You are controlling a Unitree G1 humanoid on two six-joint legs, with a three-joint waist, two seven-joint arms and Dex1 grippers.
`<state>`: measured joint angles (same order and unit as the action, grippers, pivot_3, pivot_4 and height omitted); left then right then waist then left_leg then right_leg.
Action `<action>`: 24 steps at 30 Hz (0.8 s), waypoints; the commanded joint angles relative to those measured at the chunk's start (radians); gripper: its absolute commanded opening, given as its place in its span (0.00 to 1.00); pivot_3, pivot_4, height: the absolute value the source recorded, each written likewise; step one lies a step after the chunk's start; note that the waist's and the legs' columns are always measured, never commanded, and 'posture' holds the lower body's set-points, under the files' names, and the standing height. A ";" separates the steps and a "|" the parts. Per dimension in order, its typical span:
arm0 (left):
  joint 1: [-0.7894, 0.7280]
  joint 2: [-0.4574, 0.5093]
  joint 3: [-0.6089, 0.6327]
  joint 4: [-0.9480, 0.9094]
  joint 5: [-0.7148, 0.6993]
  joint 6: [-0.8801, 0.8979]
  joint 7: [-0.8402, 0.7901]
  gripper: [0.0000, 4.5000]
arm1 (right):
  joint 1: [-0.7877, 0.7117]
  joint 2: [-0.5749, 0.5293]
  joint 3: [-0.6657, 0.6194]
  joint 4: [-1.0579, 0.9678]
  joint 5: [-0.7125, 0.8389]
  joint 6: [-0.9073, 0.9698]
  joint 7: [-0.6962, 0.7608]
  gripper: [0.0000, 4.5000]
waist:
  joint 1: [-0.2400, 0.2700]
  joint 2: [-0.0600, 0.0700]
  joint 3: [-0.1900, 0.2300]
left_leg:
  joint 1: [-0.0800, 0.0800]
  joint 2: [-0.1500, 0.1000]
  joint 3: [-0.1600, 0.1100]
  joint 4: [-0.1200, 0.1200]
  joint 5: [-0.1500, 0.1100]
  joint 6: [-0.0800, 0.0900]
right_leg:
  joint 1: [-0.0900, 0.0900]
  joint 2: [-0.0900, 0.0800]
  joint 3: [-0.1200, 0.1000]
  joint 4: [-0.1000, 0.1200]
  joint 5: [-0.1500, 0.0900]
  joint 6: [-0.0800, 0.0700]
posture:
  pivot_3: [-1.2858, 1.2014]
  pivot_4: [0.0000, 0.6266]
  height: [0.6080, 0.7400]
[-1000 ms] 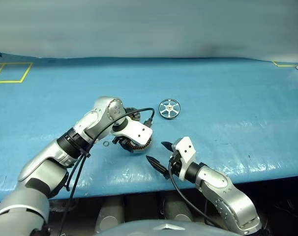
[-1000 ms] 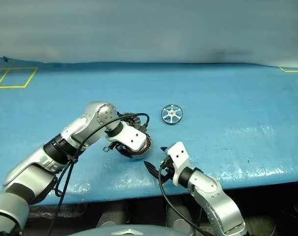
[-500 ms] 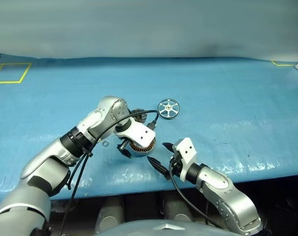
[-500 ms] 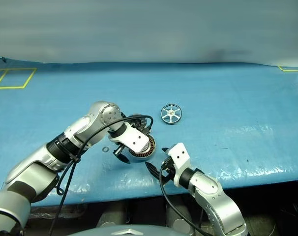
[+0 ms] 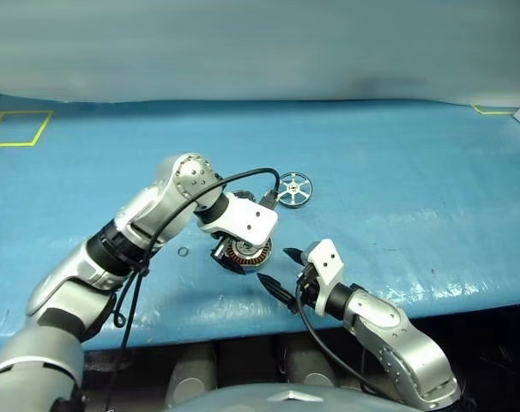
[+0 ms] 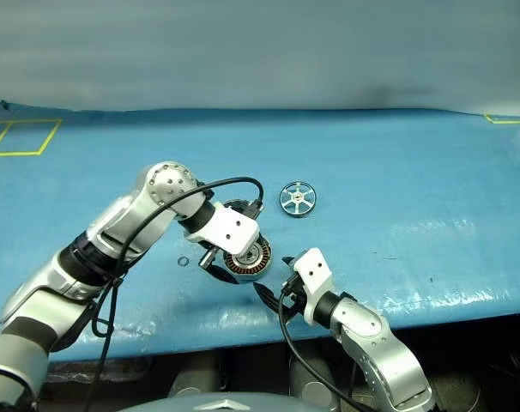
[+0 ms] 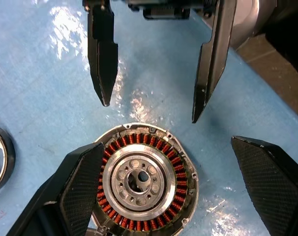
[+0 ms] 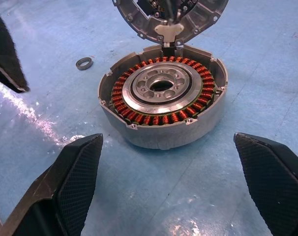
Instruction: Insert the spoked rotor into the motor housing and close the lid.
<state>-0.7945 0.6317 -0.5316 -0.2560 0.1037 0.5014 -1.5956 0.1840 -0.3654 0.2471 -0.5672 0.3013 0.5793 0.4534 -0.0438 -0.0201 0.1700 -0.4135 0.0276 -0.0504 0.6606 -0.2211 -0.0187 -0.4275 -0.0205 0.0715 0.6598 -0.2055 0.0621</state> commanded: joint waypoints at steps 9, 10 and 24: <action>0.559 0.056 0.524 -0.339 -0.356 0.166 0.265 1.00 | 0.028 -0.012 -0.086 -0.043 0.047 -0.040 0.022 1.00 | -0.004 0.000 0.000 | 0.001 0.001 0.000 0.000 0.000 0.000 | 0.000 -0.001 -0.001 0.000 0.000 0.000 | 0.52 0.24 1.00; 0.624 0.054 0.558 -0.353 -0.363 0.143 0.296 1.00 | 0.031 -0.008 -0.099 -0.041 0.056 -0.055 0.027 1.00 | -0.004 0.000 0.000 | 0.001 0.001 0.000 0.000 0.000 0.000 | 0.001 -0.001 -0.001 0.000 0.000 0.000 | 0.52 0.24 1.00; 1.026 -0.100 0.760 -0.328 -0.386 -0.186 0.644 1.00 | 0.054 -0.024 -0.045 0.130 -0.026 -0.441 0.204 1.00 | 0.007 -0.001 0.000 | 0.003 0.001 0.004 0.000 0.000 0.000 | 0.000 -0.005 -0.001 -0.002 0.000 0.000 | 0.52 0.24 1.00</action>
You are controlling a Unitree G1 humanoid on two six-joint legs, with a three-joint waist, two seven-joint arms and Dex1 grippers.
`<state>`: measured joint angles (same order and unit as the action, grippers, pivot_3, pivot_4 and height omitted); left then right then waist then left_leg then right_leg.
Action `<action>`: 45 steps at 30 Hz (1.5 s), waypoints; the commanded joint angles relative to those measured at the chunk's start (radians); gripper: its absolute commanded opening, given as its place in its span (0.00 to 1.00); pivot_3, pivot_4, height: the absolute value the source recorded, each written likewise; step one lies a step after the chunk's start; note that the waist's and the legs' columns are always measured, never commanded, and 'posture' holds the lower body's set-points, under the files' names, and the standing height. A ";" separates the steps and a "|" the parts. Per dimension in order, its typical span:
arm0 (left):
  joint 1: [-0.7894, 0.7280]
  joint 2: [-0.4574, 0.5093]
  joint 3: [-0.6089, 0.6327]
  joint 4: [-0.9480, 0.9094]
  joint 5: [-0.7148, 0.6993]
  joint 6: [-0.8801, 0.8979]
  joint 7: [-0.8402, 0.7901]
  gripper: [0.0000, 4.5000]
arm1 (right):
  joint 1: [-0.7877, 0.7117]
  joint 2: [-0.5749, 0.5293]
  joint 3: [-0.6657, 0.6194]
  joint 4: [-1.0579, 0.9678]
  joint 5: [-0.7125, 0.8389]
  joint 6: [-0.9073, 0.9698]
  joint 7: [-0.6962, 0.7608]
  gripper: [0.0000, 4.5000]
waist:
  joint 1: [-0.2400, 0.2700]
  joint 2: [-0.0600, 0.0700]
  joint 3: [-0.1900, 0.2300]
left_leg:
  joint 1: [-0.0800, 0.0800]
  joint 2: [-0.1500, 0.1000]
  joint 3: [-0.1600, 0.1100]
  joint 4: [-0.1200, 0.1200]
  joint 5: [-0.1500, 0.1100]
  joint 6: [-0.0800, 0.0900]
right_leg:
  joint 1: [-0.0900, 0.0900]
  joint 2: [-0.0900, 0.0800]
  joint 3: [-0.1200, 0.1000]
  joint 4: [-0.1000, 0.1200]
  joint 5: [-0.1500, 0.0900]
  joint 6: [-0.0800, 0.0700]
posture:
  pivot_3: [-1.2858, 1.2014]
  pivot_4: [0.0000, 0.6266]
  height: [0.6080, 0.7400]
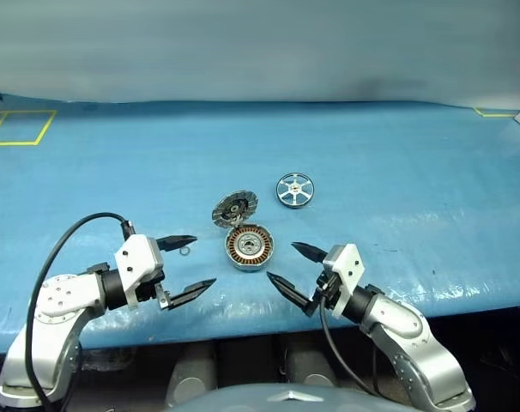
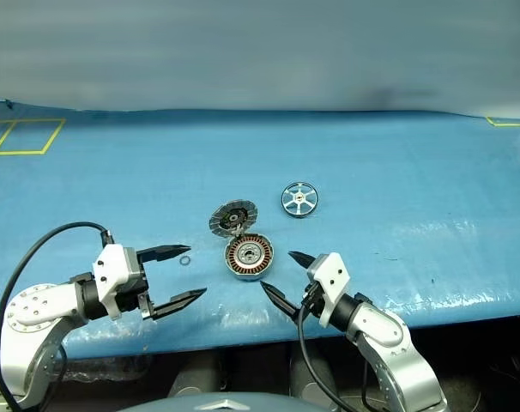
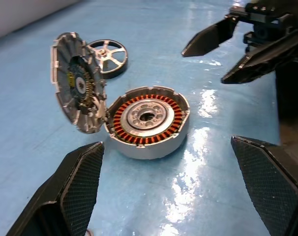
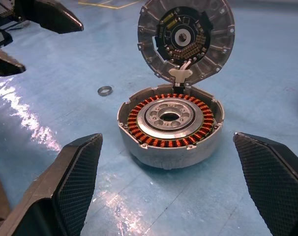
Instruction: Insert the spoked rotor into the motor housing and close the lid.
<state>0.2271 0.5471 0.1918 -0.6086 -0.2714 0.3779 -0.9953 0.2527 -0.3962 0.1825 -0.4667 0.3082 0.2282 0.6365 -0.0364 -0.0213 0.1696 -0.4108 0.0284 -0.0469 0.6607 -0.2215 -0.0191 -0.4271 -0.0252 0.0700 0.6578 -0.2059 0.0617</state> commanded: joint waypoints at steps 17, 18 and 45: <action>-0.074 0.019 -0.004 0.438 -0.019 -0.221 0.062 1.00 | -0.054 0.017 0.121 0.167 -0.137 -0.202 0.052 1.00 | 0.000 0.000 0.000 | 0.000 0.000 0.002 -0.003 0.000 0.000 | -0.002 0.000 0.000 0.000 0.000 0.000 | 0.52 0.24 1.00; -0.082 0.012 -0.015 0.458 -0.014 -0.230 0.068 1.00 | -0.052 0.017 0.122 0.164 -0.137 -0.198 0.050 1.00 | 0.000 0.000 0.000 | 0.000 0.000 0.002 -0.003 0.000 0.000 | -0.002 0.000 0.000 0.000 0.000 0.000 | 0.52 0.24 1.00; -0.175 0.030 -0.153 0.623 0.122 -0.194 0.204 0.65 | -0.039 0.045 0.119 0.153 -0.150 -0.160 -0.032 1.00 | 0.000 0.001 -0.002 | 0.001 0.000 0.002 -0.003 0.000 0.000 | -0.001 0.000 0.001 0.000 0.000 0.000 | 0.52 0.24 1.00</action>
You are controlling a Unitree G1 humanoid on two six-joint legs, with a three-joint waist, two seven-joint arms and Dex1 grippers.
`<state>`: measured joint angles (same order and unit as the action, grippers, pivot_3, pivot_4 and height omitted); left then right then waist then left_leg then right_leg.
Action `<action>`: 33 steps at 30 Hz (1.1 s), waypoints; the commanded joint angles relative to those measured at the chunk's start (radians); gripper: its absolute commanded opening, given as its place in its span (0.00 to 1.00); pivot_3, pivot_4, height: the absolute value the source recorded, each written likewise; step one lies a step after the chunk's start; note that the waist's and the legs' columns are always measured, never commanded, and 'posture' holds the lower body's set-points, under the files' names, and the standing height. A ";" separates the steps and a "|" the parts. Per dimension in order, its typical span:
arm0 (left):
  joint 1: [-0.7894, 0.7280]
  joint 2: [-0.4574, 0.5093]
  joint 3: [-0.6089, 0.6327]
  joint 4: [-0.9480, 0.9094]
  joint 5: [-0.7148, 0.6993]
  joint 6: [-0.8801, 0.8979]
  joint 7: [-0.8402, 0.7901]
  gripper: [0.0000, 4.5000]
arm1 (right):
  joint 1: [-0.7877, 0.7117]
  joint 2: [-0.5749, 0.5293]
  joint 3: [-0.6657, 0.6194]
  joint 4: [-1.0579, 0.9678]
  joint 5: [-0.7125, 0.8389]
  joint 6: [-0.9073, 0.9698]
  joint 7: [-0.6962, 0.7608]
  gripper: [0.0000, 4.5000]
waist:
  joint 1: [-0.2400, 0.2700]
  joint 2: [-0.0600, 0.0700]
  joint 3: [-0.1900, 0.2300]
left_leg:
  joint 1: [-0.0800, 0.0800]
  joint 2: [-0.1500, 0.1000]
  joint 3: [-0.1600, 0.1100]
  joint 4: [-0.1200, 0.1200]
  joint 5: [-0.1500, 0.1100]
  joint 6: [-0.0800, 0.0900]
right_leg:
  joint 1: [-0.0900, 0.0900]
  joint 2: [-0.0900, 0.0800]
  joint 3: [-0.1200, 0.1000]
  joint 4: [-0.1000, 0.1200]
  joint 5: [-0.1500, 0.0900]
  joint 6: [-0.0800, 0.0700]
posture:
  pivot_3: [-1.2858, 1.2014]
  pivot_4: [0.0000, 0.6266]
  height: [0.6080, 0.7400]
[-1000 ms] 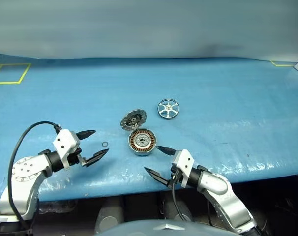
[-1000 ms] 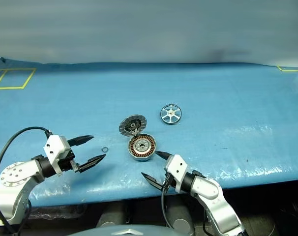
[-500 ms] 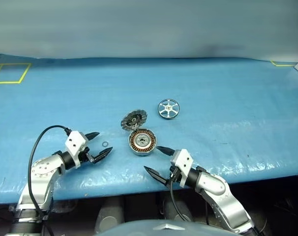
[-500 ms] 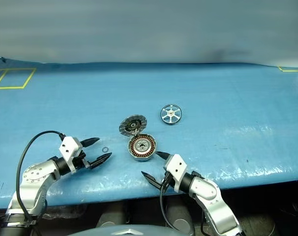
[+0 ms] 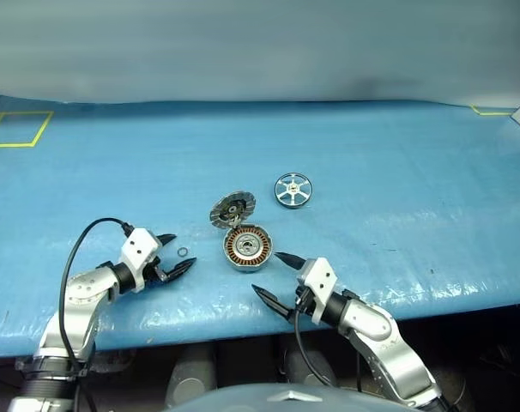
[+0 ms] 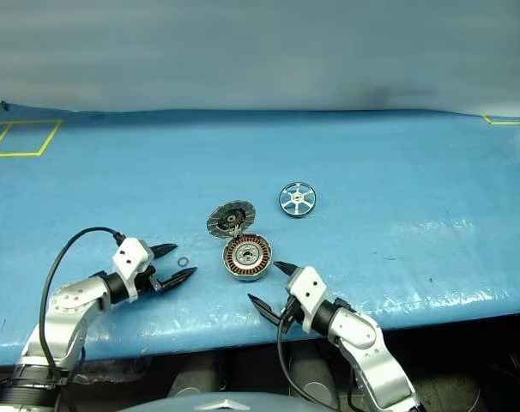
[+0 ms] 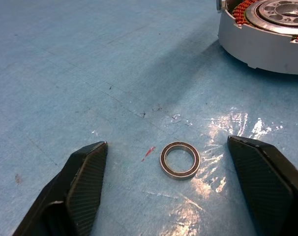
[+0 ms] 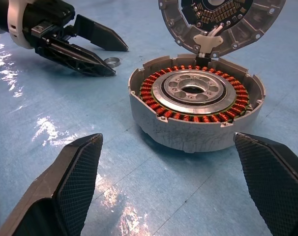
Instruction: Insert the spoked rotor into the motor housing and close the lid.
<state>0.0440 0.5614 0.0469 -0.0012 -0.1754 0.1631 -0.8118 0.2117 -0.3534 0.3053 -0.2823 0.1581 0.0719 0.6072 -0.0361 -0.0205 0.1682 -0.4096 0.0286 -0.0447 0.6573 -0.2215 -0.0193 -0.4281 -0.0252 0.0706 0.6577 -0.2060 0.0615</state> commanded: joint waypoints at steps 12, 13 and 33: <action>0.043 0.043 -0.013 -0.056 -0.008 0.019 -0.009 0.14 | 0.007 -0.004 -0.011 -0.037 -0.001 0.014 -0.010 1.00 | -0.001 0.001 -0.001 | 0.000 0.000 0.000 0.000 0.000 0.000 | 0.000 0.000 0.000 0.000 0.000 0.000 | 0.52 0.24 1.00; 0.056 0.062 -0.011 -0.091 -0.025 0.032 -0.032 0.14 | 0.010 -0.004 -0.012 -0.039 0.000 0.016 -0.011 1.00 | -0.003 0.001 -0.001 | 0.000 0.000 0.000 -0.001 0.000 0.000 | 0.000 0.000 0.000 0.000 0.000 0.000 | 0.52 0.24 1.00; -0.102 0.159 -0.110 -0.481 -0.276 0.337 -0.168 0.14 | 0.011 -0.005 -0.016 -0.032 -0.006 0.038 -0.016 1.00 | 0.000 0.000 0.000 | -0.002 0.000 0.001 -0.009 0.000 0.000 | -0.001 0.000 -0.001 -0.009 -0.001 -0.001 | 0.52 0.24 1.00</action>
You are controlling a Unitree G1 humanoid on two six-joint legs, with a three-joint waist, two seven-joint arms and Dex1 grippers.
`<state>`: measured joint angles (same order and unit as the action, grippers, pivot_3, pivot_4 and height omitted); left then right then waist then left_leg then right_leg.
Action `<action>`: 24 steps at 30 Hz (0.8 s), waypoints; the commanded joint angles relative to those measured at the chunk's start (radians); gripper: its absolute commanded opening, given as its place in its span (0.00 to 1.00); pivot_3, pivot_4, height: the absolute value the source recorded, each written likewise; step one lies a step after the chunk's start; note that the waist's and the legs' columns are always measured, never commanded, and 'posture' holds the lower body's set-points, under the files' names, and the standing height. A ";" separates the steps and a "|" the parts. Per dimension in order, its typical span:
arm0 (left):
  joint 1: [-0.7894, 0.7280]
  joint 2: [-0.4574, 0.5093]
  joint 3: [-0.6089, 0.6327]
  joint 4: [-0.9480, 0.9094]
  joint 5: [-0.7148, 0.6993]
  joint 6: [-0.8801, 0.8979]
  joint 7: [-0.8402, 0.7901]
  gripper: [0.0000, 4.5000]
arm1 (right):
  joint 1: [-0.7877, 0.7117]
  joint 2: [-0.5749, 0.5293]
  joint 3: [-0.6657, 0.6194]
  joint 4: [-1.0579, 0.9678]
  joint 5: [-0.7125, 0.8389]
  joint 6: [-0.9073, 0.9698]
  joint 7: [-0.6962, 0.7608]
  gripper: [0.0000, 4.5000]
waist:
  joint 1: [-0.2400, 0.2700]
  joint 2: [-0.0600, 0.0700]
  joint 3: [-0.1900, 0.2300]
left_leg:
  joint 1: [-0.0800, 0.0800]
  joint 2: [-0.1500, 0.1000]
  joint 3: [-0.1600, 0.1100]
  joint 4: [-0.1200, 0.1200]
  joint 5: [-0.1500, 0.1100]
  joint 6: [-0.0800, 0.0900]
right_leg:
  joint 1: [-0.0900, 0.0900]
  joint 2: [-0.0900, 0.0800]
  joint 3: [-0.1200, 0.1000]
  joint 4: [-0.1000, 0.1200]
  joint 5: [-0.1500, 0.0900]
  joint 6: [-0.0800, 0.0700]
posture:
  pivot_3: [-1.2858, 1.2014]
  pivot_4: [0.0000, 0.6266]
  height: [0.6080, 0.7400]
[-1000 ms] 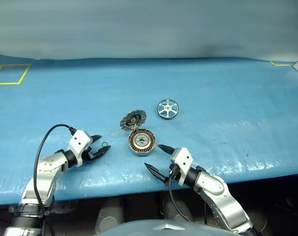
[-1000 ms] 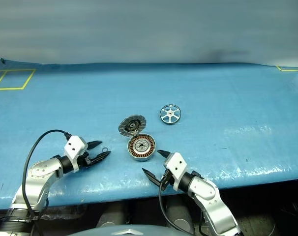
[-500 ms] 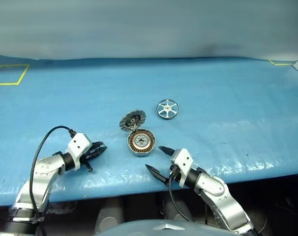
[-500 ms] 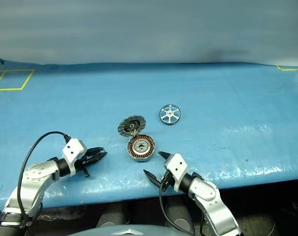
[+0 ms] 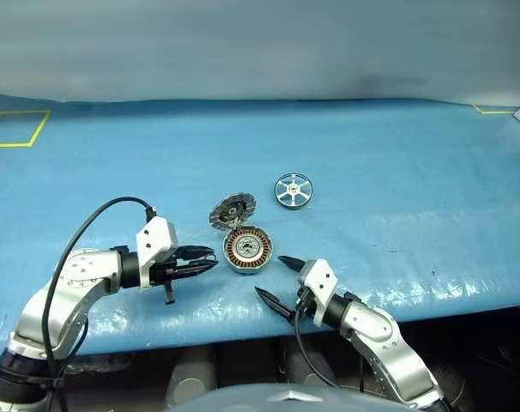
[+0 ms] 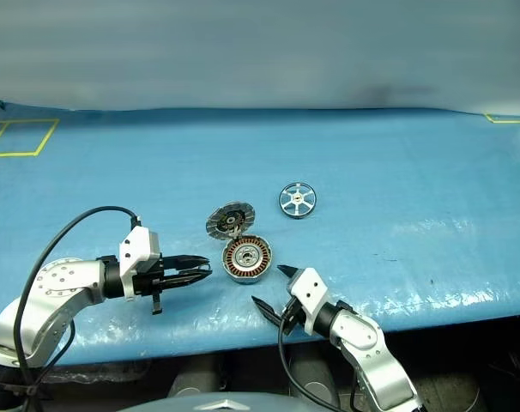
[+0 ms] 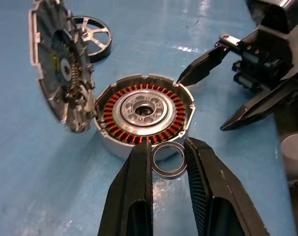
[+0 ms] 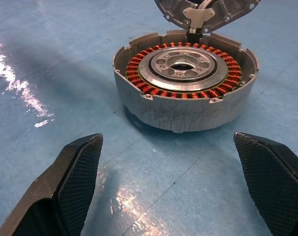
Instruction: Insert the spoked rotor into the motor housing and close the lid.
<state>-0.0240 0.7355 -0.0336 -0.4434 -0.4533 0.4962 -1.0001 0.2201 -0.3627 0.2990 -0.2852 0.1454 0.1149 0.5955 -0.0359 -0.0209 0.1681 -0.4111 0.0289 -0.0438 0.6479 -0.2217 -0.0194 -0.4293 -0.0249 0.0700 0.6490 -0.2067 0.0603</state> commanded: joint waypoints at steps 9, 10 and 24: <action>-0.103 -0.084 -0.166 -0.022 0.130 0.019 0.137 0.14 | 0.020 0.007 -0.008 -0.032 -0.002 -0.006 -0.019 1.00 | 0.000 0.000 0.000 | 0.000 0.000 0.000 0.001 0.000 0.000 | 0.002 0.000 0.000 -0.002 0.001 0.001 | 0.52 0.24 1.00; -0.108 -0.096 -0.177 -0.021 0.140 0.027 0.154 0.14 | 0.020 0.008 -0.008 -0.032 -0.002 -0.006 -0.020 1.00 | 0.000 0.000 0.000 | 0.000 0.000 0.000 0.001 0.000 0.000 | 0.002 0.000 0.000 -0.002 0.001 0.001 | 0.52 0.24 1.00; -0.150 -0.200 -0.271 0.031 0.249 0.085 0.297 0.14 | 0.008 0.018 -0.005 -0.025 -0.001 0.006 -0.027 1.00 | 0.001 0.000 0.000 | 0.000 -0.001 -0.001 0.001 0.000 0.000 | 0.003 0.001 0.000 -0.002 0.001 0.002 | 0.52 0.24 1.00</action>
<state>-0.1572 0.5455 -0.3025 -0.4084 -0.2130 0.5834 -0.7141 0.2333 -0.3490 0.2981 -0.2854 0.1392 0.1204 0.5679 -0.0351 -0.0213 0.1678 -0.4109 0.0282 -0.0448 0.6491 -0.2216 -0.0193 -0.4266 -0.0243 0.0704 0.6470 -0.2056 0.0620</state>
